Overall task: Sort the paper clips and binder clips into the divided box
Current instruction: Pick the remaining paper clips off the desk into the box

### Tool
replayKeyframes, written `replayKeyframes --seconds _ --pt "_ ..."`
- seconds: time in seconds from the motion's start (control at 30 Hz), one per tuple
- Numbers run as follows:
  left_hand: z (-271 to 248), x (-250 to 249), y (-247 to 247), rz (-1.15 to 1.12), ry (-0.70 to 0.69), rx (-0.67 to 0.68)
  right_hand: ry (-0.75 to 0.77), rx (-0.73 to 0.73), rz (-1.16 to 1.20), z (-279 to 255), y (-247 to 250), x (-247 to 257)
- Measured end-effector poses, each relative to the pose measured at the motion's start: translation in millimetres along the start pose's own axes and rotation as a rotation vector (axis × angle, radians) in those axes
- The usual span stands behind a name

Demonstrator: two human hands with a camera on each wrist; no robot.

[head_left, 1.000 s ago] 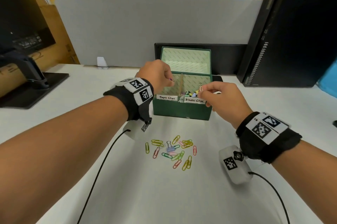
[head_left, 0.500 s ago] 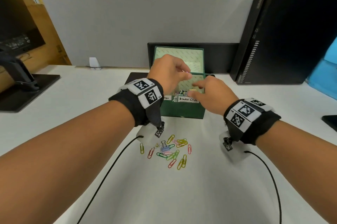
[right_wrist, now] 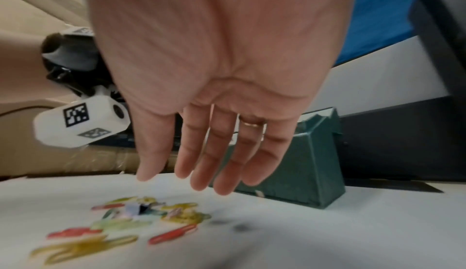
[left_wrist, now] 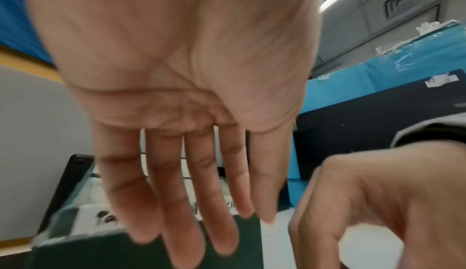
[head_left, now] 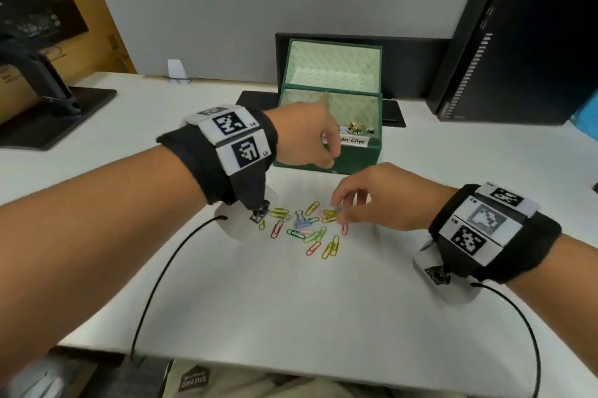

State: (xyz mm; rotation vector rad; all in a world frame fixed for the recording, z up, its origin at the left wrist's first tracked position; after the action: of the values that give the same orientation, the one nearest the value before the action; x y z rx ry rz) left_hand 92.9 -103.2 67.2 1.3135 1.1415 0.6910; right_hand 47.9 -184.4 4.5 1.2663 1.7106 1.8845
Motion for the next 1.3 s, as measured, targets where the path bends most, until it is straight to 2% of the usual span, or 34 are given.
replayKeyframes --seconds 0.1,0.23,0.37,0.5,0.73,1.07,1.17,1.3 --pt "-16.1 24.2 -31.0 0.146 0.055 0.173 0.095 0.015 -0.104 9.3 -9.9 20.6" --pt "-32.7 60.3 -48.0 0.228 0.151 0.206 0.194 0.066 -0.256 25.7 -23.8 45.0" --pt "-48.1 89.8 -55.7 0.119 0.256 0.259 0.23 0.157 -0.423 39.6 -40.7 50.4" --pt "-58.9 94.5 -72.6 -0.061 0.287 0.335 0.157 0.123 -0.429 42.4 -39.8 45.9" --pt "-47.0 73.6 -77.1 0.108 0.169 0.191 0.01 -0.005 -0.077 31.8 -11.3 26.0" --pt "-43.0 68.9 -72.5 0.019 0.1 0.11 -0.036 -0.011 -0.042 25.5 -10.4 13.1" --pt "-45.8 66.5 -70.0 0.055 0.087 0.082 -0.043 -0.111 0.023 26.7 16.2 20.3" --pt "-46.2 66.1 -69.5 0.077 0.097 0.079 -0.088 -0.552 0.013 24.7 91.6 16.1"
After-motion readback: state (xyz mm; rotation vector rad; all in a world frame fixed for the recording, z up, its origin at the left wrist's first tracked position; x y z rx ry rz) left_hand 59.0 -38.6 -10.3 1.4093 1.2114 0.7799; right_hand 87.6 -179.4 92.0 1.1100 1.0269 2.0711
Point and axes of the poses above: each hand's wrist, its own z-axis towards the middle knuckle, its own y-axis out of the back of the hand, x = y × z, the point moved 9 cm from there along z, towards the middle knuckle, and after that the axes turned 11 degrees about y, right-handed, at the moved point
